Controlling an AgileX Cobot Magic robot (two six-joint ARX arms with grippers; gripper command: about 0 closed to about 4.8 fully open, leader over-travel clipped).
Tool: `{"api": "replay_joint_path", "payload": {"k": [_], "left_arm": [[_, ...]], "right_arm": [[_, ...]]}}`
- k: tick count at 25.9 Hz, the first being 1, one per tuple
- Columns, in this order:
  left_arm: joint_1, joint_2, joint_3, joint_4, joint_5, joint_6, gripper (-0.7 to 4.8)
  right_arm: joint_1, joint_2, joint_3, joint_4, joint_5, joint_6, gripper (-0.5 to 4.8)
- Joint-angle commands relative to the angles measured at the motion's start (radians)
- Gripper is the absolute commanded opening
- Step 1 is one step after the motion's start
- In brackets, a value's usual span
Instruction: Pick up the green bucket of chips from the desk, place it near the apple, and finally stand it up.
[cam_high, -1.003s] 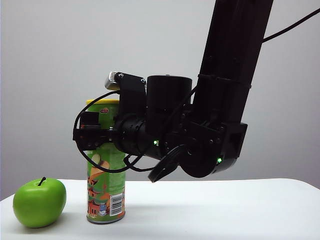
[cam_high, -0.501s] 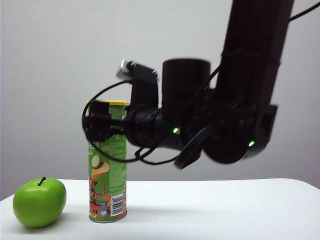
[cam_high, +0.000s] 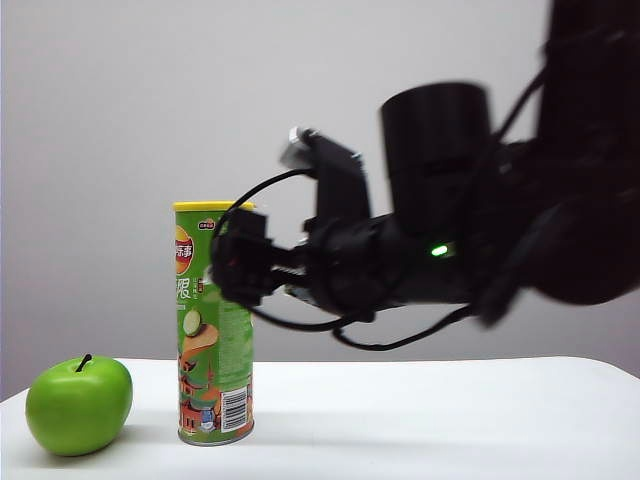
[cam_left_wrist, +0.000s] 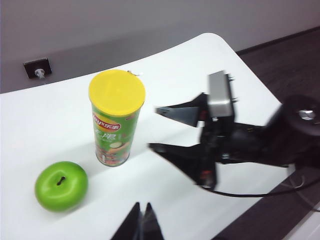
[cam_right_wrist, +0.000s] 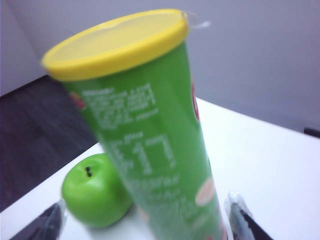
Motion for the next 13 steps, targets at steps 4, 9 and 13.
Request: {"api": "replay_joint_path", "payload": {"k": [4, 9, 13], "left_arm": [[0.001, -0.002, 0.002, 0.013, -0.081, 0.092, -0.05], [0.001, -0.016, -0.004, 0.089, -0.102, 0.108, -0.05], [0.001, -0.11, -0.064, 0.278, -0.107, 0.092, -0.05]], "right_arm": [[-0.017, -0.348, -0.203, -0.14, 0.004, 0.008, 0.29], [-0.086, -0.708, -0.219, -0.547, 0.011, -0.014, -0.05], [-0.155, -0.882, -0.219, -0.668, 0.088, -0.082, -0.05]]}}
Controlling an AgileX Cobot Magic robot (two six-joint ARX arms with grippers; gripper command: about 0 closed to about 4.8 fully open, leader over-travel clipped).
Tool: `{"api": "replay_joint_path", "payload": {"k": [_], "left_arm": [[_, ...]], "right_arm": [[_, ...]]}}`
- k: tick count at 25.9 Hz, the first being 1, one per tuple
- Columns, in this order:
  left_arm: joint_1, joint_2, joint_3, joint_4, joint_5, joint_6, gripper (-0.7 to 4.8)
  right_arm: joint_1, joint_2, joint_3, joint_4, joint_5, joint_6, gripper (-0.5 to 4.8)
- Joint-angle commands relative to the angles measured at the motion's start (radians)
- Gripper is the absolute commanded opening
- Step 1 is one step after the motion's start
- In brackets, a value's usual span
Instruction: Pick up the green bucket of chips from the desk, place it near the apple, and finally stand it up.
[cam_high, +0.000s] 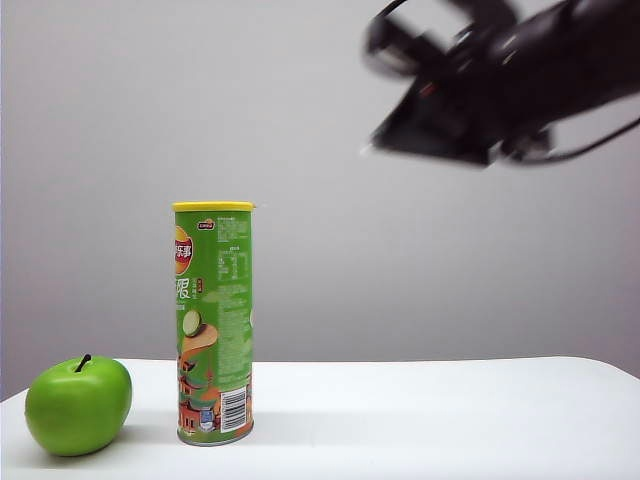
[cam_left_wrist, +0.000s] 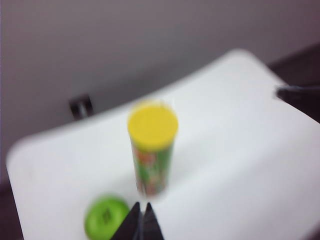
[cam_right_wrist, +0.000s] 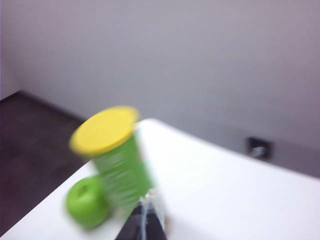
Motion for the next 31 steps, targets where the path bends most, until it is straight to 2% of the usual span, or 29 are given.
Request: {"api": "replay_joint_path", "payload": {"k": [1, 4, 5, 8, 11, 16, 19, 21, 22, 23, 26, 29, 31], "left_arm": [[0.001, -0.095, -0.056, 0.198, -0.021, -0.023, -0.05], [0.001, -0.17, -0.129, 0.275, -0.14, -0.061, -0.05], [0.001, -0.217, -0.193, 0.304, -0.212, -0.074, -0.05], [0.001, -0.292, -0.327, 0.399, -0.222, -0.119, -0.05], [0.001, -0.385, -0.449, 0.519, -0.237, -0.165, -0.05], [0.001, -0.521, -0.543, 0.516, -0.243, -0.178, -0.05], [0.001, -0.575, -0.6, 0.525, -0.255, -0.211, -0.05], [0.001, -0.593, -0.629, 0.531, -0.262, -0.21, -0.05], [0.001, -0.599, -0.647, 0.531, -0.284, -0.21, -0.05], [0.001, -0.599, -0.656, 0.529, -0.303, -0.211, -0.05], [0.001, -0.604, -0.707, 0.541, -0.405, -0.275, -0.05], [0.001, -0.615, -0.789, 0.61, -0.4, -0.301, -0.05], [0.001, -0.624, -0.853, 0.67, -0.397, -0.328, -0.05]], "right_arm": [[-0.05, -0.112, 0.001, -0.106, 0.104, -0.105, -0.05], [-0.084, -0.191, 0.0, -0.18, 0.222, -0.232, -0.05], [-0.098, -0.231, -0.002, -0.233, 0.285, -0.269, -0.05], [-0.134, -0.299, -0.016, -0.311, 0.278, -0.266, -0.05], [-0.142, -0.462, -0.089, -0.271, 0.281, -0.256, -0.05], [-0.214, -0.803, -0.151, -0.433, 0.294, -0.257, -0.05], [-0.29, -0.993, -0.196, -0.512, 0.258, -0.259, -0.05], [-0.341, -1.093, -0.222, -0.551, 0.185, -0.252, -0.05], [-0.389, -1.179, -0.249, -0.592, 0.114, -0.232, -0.05], [-0.413, -1.22, -0.266, -0.612, 0.101, -0.213, -0.05], [-0.465, -1.195, -0.331, -0.546, 0.0, -0.123, -0.05], [-0.465, -1.214, -0.417, -0.514, 0.004, -0.115, -0.05], [-0.465, -1.209, -0.428, -0.578, 0.014, -0.118, -0.05]]}}
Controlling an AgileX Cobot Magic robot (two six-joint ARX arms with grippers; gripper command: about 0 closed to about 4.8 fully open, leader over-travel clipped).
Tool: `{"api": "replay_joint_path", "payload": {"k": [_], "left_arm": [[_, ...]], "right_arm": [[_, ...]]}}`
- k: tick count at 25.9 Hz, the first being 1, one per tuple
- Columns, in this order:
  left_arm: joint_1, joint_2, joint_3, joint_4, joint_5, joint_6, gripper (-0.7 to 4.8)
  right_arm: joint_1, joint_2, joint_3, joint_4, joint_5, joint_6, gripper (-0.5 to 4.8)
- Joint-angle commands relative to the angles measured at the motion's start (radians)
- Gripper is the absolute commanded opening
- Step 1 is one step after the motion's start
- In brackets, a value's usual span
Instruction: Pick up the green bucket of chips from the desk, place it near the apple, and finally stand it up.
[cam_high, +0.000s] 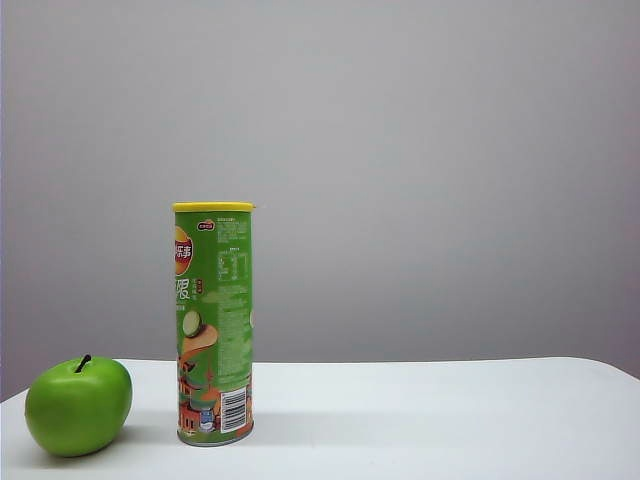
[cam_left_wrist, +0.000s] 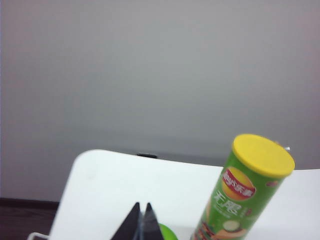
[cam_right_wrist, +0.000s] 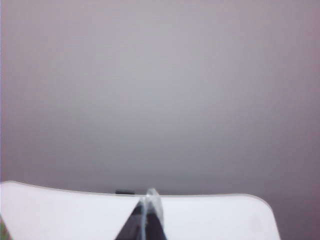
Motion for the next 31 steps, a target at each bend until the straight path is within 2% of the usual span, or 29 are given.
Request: {"api": "replay_joint_path", "payload": {"k": [1, 6, 11, 17, 19, 21, 23, 25, 27, 31], "left_arm": [[0.001, -0.011, -0.074, 0.108, 0.001, -0.042, -0.05], [0.001, -0.019, -0.148, 0.172, 0.01, -0.023, -0.06], [0.002, -0.036, -0.148, 0.231, 0.08, 0.007, -0.06], [0.002, -0.035, -0.148, 0.187, 0.08, 0.098, -0.06], [0.01, -0.035, -0.148, 0.187, 0.08, 0.098, -0.06], [0.064, -0.035, -0.148, 0.172, 0.126, 0.077, -0.06], [0.196, -0.034, -0.148, 0.178, 0.214, 0.064, -0.06], [0.284, -0.034, -0.148, 0.182, 0.295, 0.063, -0.06], [0.377, -0.034, -0.148, 0.15, 0.318, 0.044, -0.06], [0.398, -0.035, -0.148, 0.137, 0.321, 0.045, -0.05]], "right_arm": [[0.0, 0.002, -0.006, -0.038, 0.008, -0.029, -0.05], [0.0, 0.002, -0.006, -0.056, 0.005, -0.063, -0.05], [0.0, 0.002, -0.006, -0.151, 0.005, -0.067, -0.05], [-0.003, 0.003, -0.006, -0.172, 0.064, -0.093, -0.05], [-0.003, 0.003, -0.006, -0.173, 0.073, -0.093, -0.05], [-0.002, 0.003, -0.006, -0.174, 0.069, -0.089, -0.05], [-0.002, 0.002, -0.006, -0.177, 0.069, -0.084, -0.05], [-0.002, 0.002, -0.006, -0.177, 0.069, -0.084, -0.05], [0.0, 0.003, -0.006, -0.187, 0.073, -0.084, -0.05], [0.0, 0.002, -0.006, -0.25, 0.069, -0.084, -0.05]]}}
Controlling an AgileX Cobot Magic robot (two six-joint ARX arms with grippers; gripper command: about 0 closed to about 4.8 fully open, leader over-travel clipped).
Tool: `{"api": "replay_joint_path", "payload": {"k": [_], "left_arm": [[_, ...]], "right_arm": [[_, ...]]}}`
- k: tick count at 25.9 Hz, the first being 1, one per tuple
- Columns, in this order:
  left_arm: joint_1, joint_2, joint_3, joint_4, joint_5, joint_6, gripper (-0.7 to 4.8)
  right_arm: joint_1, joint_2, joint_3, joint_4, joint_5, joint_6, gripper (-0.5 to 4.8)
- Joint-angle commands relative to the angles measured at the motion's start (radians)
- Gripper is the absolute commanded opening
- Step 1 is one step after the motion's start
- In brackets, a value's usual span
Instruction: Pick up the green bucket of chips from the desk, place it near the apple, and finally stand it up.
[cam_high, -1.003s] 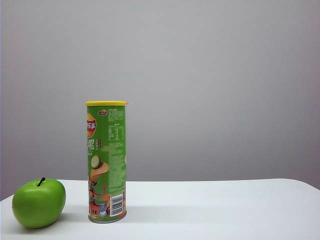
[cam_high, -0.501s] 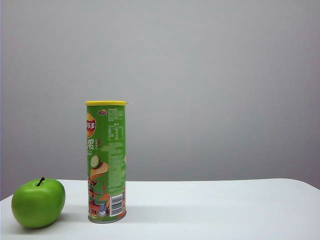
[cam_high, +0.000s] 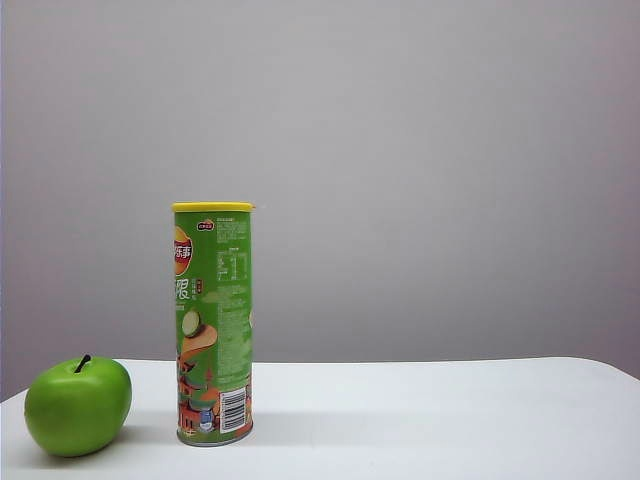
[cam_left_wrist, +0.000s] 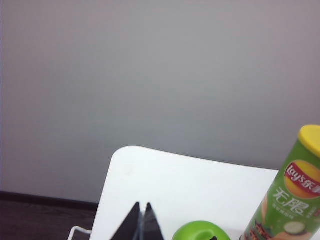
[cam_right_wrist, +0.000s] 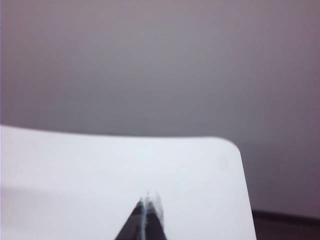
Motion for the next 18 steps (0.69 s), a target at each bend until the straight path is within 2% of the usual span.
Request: {"api": "replay_joint_path", "payload": {"k": [1, 4, 18], "left_arm": [[-0.005, 0.001, 0.005, 0.011, 0.016, -0.003, -0.05], [-0.002, 0.001, 0.005, -0.016, 0.024, -0.003, -0.05], [-0.002, 0.001, 0.005, -0.042, 0.026, -0.003, -0.05]], "right_arm": [[0.001, 0.001, -0.006, -0.058, 0.002, 0.002, -0.05], [0.001, 0.003, -0.006, -0.108, 0.005, 0.012, -0.05], [0.001, 0.002, -0.006, -0.104, 0.005, 0.012, -0.05]]}}
